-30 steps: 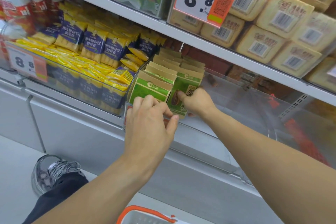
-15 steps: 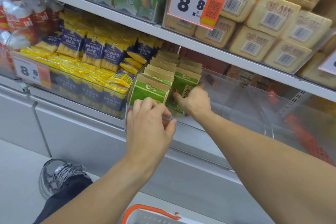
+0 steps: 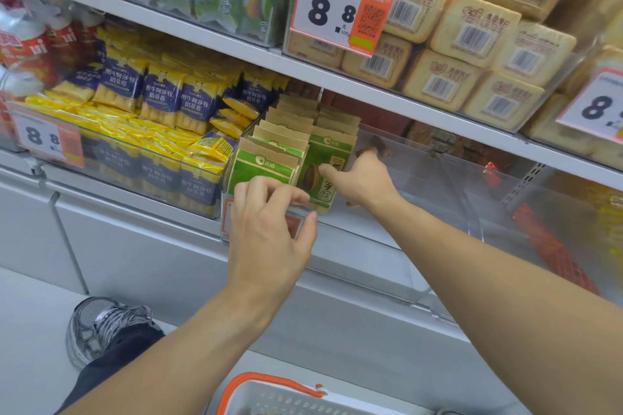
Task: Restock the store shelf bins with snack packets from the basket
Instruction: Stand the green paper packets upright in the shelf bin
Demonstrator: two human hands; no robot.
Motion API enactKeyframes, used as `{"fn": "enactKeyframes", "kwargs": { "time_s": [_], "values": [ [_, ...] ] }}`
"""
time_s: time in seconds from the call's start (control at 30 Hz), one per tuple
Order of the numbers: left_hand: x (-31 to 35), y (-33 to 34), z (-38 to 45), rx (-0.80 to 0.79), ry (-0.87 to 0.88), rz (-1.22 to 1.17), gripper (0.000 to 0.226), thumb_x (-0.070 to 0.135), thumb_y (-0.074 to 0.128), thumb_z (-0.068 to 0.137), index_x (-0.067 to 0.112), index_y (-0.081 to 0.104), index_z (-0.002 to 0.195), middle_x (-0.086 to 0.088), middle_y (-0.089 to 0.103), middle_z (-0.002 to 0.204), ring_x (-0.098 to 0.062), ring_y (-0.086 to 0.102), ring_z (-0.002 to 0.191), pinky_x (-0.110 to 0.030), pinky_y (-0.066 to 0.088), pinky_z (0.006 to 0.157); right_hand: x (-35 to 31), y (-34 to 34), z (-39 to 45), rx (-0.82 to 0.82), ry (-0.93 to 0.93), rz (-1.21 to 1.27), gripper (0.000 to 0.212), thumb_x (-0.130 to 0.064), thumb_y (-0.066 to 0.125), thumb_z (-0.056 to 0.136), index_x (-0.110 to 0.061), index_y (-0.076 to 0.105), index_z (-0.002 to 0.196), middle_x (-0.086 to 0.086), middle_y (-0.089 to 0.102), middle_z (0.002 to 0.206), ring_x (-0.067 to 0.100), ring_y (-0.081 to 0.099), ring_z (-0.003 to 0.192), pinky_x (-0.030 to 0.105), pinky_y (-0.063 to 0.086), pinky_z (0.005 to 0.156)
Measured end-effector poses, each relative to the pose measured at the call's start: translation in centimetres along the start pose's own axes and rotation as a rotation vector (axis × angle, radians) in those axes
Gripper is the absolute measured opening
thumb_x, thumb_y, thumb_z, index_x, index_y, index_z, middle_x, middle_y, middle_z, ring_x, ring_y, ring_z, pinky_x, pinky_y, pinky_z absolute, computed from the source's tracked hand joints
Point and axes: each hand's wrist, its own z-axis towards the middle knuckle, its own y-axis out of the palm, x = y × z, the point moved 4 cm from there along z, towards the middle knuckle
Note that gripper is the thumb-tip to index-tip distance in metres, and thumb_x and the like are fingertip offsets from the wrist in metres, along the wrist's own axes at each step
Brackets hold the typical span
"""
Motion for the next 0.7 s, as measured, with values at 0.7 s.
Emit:
{"fn": "enactKeyframes", "kwargs": {
  "time_s": [0.7],
  "values": [
    [4.8, 9.5, -23.0, -1.315, 0.008, 0.107, 0.030, 0.035, 0.056, 0.095, 0.017, 0.057, 0.119, 0.000, 0.056, 0.114, -0.020, 0.058, 0.106, -0.026, 0.043, 0.086, 26.1, -0.6, -28.2, -0.449, 0.076, -0.007, 0.008, -0.028, 0.069, 0.088, -0.030, 0.062, 0.090, -0.014, 0.067, 0.088, 0.006, 0.065, 0.077, 0.023, 0.048, 0.071]
  ]
}}
